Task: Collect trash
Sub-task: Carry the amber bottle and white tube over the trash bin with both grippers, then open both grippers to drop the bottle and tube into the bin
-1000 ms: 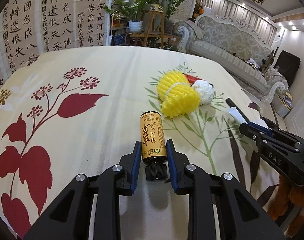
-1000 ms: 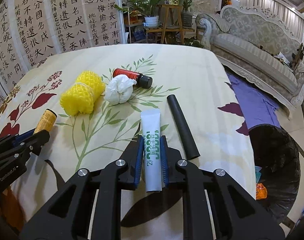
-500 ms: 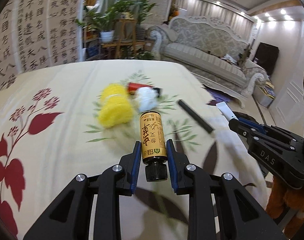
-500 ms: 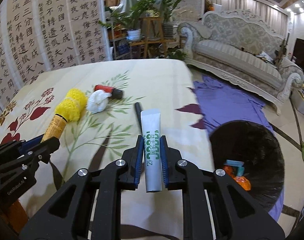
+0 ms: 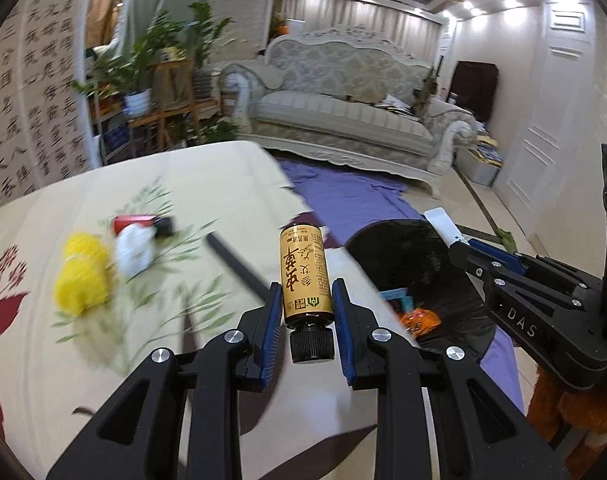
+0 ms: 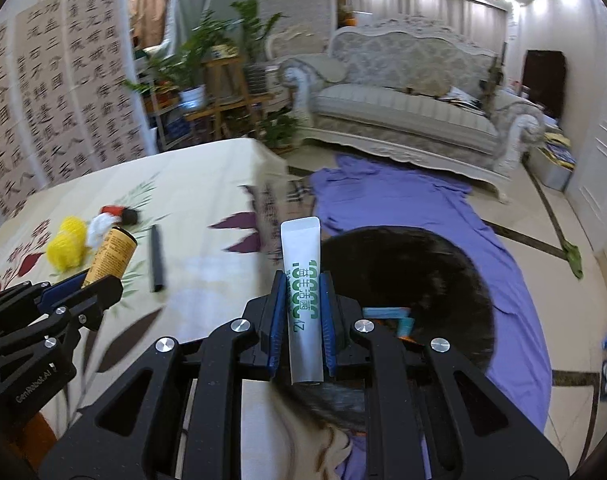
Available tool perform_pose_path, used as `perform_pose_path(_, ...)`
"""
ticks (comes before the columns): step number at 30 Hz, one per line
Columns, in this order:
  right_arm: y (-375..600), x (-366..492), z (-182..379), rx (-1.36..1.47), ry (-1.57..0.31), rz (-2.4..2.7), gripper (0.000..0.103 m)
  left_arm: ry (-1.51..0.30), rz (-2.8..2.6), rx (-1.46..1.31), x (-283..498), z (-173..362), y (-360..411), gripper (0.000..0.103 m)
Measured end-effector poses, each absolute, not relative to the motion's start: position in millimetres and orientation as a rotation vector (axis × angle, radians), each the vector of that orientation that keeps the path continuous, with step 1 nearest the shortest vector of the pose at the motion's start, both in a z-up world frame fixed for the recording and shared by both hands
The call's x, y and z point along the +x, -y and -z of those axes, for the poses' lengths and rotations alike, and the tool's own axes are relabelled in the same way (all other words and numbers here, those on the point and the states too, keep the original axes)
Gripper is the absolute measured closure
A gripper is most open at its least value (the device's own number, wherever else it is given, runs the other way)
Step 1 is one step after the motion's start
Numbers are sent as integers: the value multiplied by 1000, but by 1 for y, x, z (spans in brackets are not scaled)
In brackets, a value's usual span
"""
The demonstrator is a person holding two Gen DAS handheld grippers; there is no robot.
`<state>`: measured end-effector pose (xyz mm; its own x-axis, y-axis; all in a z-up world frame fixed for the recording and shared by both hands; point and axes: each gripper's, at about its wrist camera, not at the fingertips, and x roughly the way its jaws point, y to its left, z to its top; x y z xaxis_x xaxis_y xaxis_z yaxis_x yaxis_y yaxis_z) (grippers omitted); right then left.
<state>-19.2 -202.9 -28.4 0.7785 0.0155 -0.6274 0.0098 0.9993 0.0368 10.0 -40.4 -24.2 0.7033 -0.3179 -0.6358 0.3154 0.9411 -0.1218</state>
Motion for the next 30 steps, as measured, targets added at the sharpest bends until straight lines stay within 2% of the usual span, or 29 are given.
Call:
perform_pose_path(12,260,-6,44,88,-678,93,86,-718,425,91,39,36,109,77)
perform_pose_path(30,300,21,67,133,-701,149,85,-749,452,191,71,54,167,76)
